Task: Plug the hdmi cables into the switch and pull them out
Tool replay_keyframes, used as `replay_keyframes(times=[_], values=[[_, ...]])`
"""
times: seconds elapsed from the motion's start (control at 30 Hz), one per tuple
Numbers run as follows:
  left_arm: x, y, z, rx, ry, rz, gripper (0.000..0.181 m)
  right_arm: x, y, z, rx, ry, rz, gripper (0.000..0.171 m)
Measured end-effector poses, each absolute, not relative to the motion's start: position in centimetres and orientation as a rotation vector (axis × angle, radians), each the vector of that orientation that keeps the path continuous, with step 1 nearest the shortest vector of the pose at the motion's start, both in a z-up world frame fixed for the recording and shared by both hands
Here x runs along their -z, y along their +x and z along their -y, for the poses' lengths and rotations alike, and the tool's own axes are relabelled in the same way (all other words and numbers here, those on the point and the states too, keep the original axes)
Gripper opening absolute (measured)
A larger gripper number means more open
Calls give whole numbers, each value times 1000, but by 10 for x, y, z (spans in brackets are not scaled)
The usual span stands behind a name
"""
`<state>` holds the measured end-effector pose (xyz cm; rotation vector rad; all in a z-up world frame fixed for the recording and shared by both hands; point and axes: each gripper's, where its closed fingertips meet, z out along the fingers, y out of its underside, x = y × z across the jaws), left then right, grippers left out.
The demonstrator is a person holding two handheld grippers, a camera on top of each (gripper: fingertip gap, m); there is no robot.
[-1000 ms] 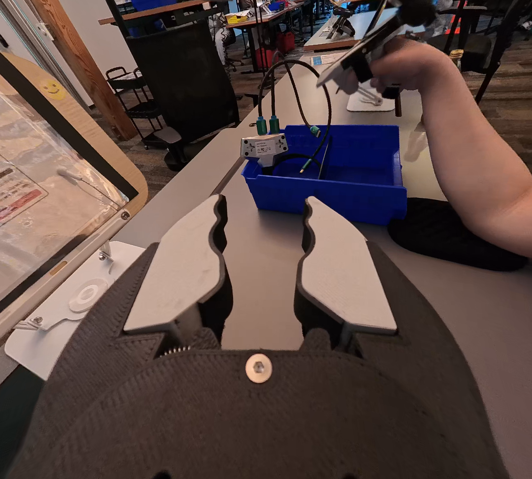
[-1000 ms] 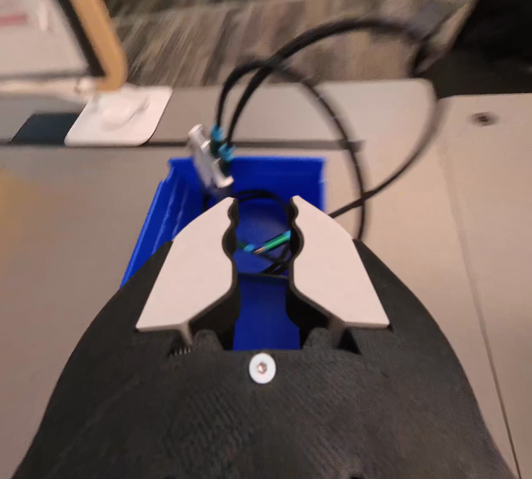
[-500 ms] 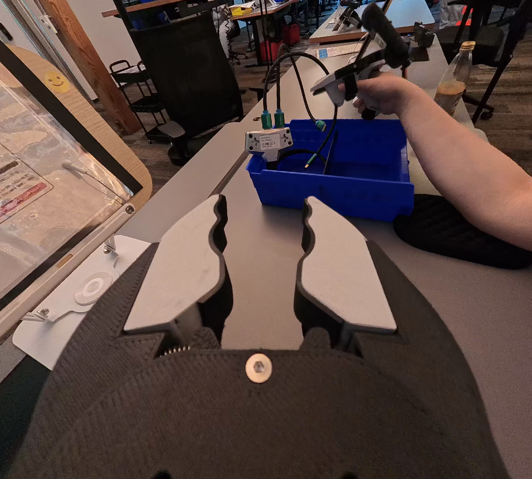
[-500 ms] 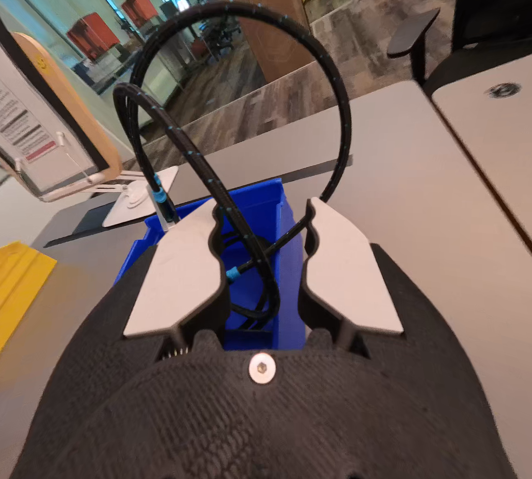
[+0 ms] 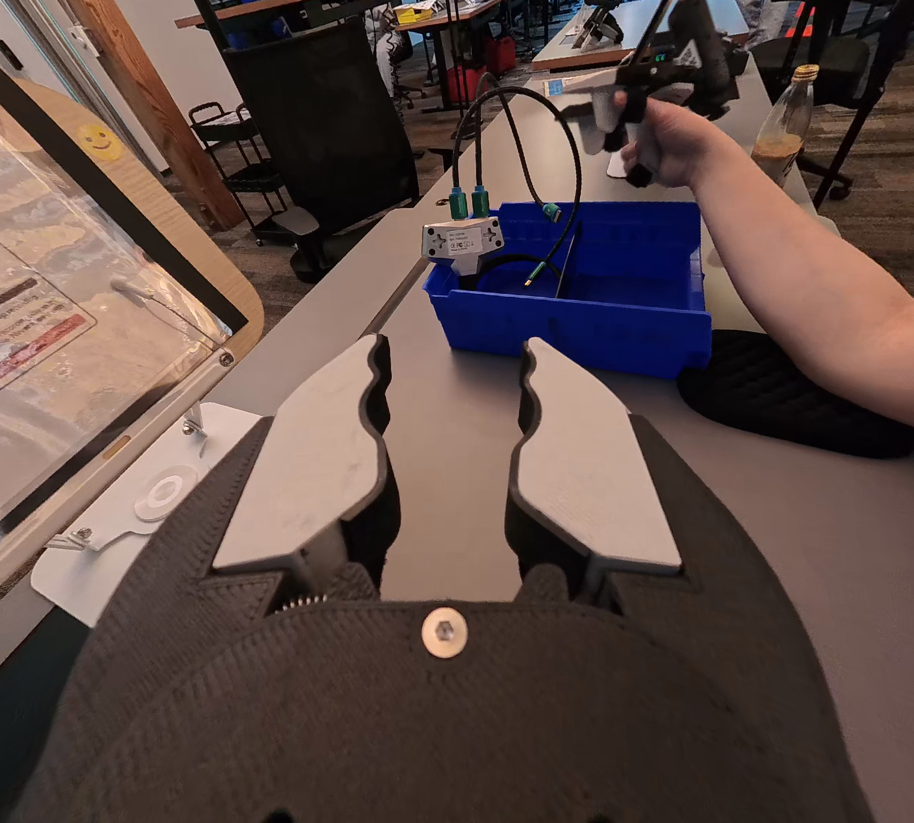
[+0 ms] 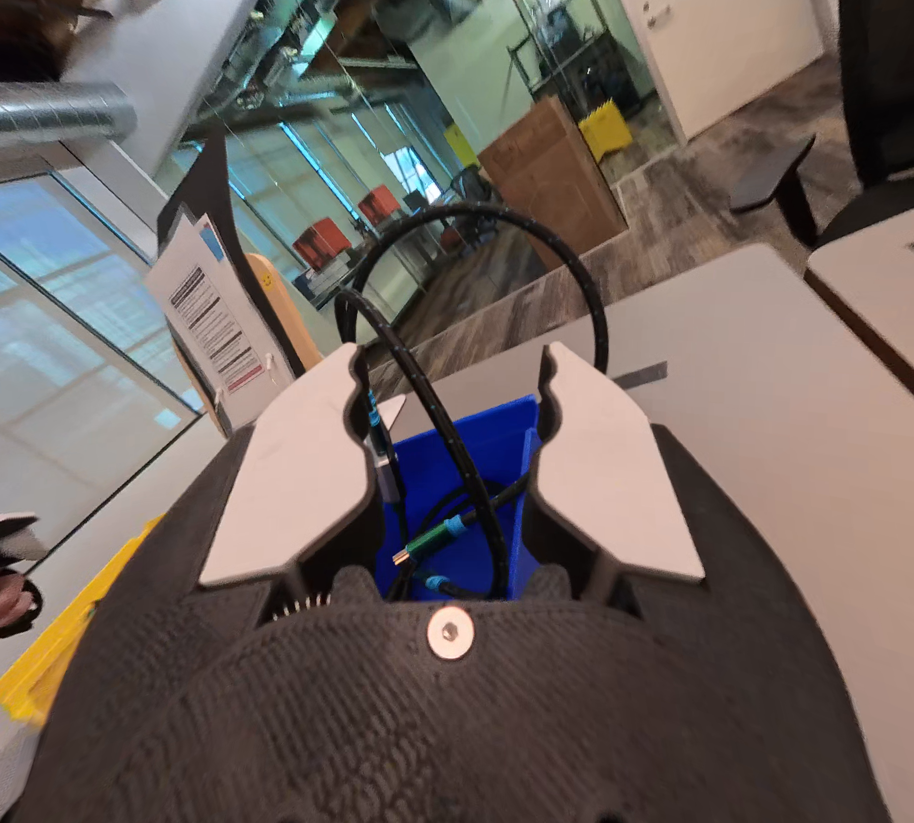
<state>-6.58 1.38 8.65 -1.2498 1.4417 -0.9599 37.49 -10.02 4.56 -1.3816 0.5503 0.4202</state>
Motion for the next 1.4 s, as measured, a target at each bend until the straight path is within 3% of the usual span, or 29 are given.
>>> replay_keyframes(times=[0.03,0.27,0.47,0.7,0.9,1.0,1.4], values=[[-87,-66,-15,957,-1251,-1439,49,-50,378,104,-384,-1365,-547,66],[-118,-100,-30,886,-1244,-1338,50,-75,387,127,-143,-1346,-596,58],[-146,-145,-36,860,-1270,-1246,53,-23,354,105,-126,-1855,-516,61],[-152,-225,-76,512,-1426,-1077,54,27,320,130,8,-2355,-453,65],[-171,-261,-73,672,-1408,-957,50,88,319,150,-98,-2564,-430,42],[-172,-264,-75,687,-1408,-940,48,99,308,144,-337,-2538,-495,11],[-147,-303,-113,490,-1611,-801,44,98,339,151,-382,-2351,-942,11]])
